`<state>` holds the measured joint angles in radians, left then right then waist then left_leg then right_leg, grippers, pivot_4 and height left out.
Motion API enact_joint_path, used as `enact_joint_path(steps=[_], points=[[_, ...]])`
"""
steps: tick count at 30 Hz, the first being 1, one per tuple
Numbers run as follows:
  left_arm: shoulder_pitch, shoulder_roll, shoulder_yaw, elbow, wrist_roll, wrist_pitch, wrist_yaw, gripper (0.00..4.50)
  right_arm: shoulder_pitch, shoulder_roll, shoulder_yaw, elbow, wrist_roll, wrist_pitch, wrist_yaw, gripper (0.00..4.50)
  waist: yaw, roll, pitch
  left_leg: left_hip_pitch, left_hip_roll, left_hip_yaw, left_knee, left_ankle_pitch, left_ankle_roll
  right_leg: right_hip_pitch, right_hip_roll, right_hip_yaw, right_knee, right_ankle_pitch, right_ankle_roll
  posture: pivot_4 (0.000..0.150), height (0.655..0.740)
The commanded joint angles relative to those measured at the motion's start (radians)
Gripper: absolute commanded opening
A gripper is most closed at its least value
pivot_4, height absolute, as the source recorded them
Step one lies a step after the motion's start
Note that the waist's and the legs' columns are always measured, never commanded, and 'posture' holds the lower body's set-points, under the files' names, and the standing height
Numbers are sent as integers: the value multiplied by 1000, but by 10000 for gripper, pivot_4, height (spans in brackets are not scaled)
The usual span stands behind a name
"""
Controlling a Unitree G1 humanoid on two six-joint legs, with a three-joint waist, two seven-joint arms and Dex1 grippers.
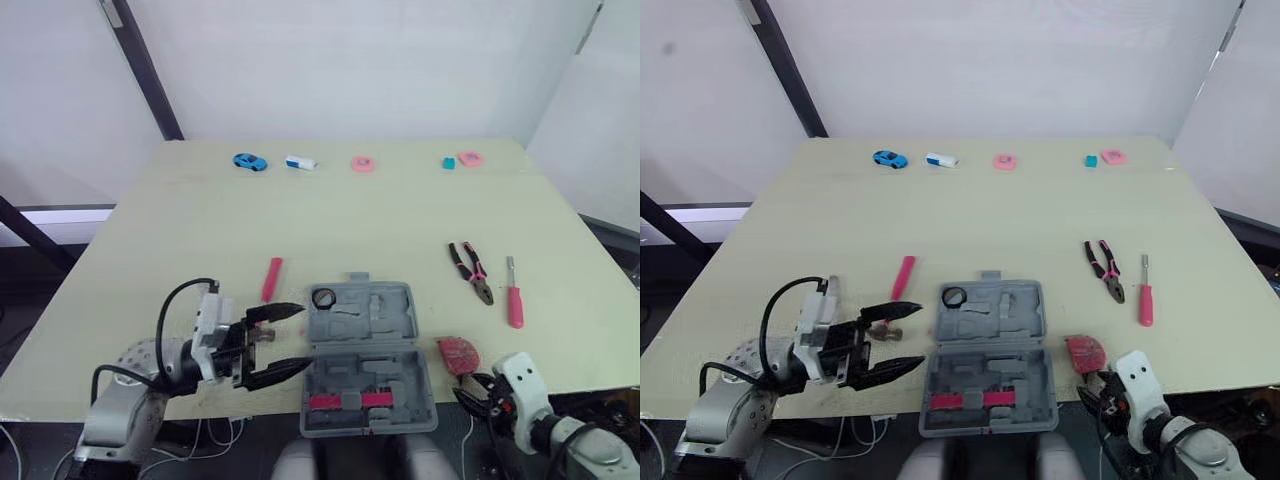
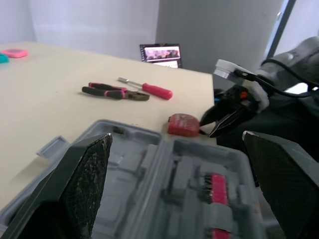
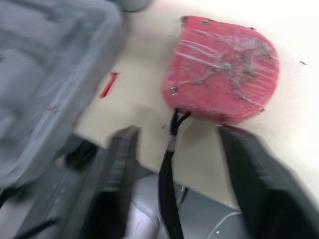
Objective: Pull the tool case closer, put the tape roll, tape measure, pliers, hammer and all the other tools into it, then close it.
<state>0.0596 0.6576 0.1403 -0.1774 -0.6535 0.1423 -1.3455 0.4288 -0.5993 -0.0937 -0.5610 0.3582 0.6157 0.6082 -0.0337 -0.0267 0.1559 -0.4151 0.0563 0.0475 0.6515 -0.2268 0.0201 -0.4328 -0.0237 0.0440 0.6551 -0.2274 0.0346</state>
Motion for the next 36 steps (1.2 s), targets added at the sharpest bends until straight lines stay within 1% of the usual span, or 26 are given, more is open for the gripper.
enact_joint_path(steps=[1, 4, 6, 8, 11, 13, 17, 21, 27, 36], points=[[19, 37, 69, 29, -57, 6, -67, 45000, -7, -127, -148, -88, 126, 12, 167, 44344, 0, 0, 0, 0, 0, 0, 0, 0, 0, 0, 0, 0, 0, 0, 0, 1500, 7400], [37, 58, 112, 69, -68, 1, -104, 45000, -36, -266, -213, -86, 174, -9, 314, 44344, 1, -1, 0, 0, -1, 0, 0, 0, 0, 0, 1, -1, 0, 0, 0, 1500, 7400], [44, 63, 131, 93, -66, -10, -118, 45000, -87, -333, -208, -59, 176, -33, 381, 44344, 1, -1, 0, 0, 0, 0, 0, 0, 0, 1, 2, -2, -1, 0, 0, 1500, 7400], [51, 68, 147, 129, -59, -25, -140, 45000, -165, -395, -140, -7, 131, -91, 449, 44344, -2, -1, 1, 0, 0, 0, 0, 0, 0, 1, 2, -1, -1, 0, 0, 1500, 7400], [49, 68, 152, 164, -50, -40, -165, 45000, -292, -431, -12, 86, 61, -172, 525, 44344, -1, -2, 1, 1, 0, 0, 0, 0, 0, 1, 2, -2, -1, 0, 0, 1500, 7400], [43, 67, 149, 172, -47, -42, -171, 45000, -399, -434, 89, 169, -9, -235, 574, 44344, 1, -3, 1, 0, 0, 0, 0, 0, 0, 1, 2, -3, -2, 0, 0, 1500, 7400], [34, 63, 136, 167, -43, -39, -173, 45000, -594, -396, 265, 358, -145, -363, 655, 44344, 5, -3, 3, -1, -1, 1, 0, 0, 0, 0, 2, -2, -2, 0, 0, 1500, 7400], [31, 62, 126, 152, -42, -33, -174, 45000, -726, -342, 371, 504, -240, -460, 696, 44344, 8, -3, 3, -1, -1, 3, 0, 0, 0, 0, 2, -3, -2, 0, 0, 1500, 7400], [33, 63, 119, 129, -42, -24, -168, 45000, -822, -290, 452, 655, -322, -558, 740, 44344, 17, -3, 3, -1, 0, 4, 0, 0, 0, 0, 3, -2, -1, 0, 0, 1500, 7400], [29, 59, 105, 107, -44, -13, -158, 45000, -865, -249, 489, 775, -387, -649, 761, 44344, 22, -2, 3, 0, -1, 4, 1, 0, 0, 0, 4, -2, 0, 0, 0, 1500, 7400]])
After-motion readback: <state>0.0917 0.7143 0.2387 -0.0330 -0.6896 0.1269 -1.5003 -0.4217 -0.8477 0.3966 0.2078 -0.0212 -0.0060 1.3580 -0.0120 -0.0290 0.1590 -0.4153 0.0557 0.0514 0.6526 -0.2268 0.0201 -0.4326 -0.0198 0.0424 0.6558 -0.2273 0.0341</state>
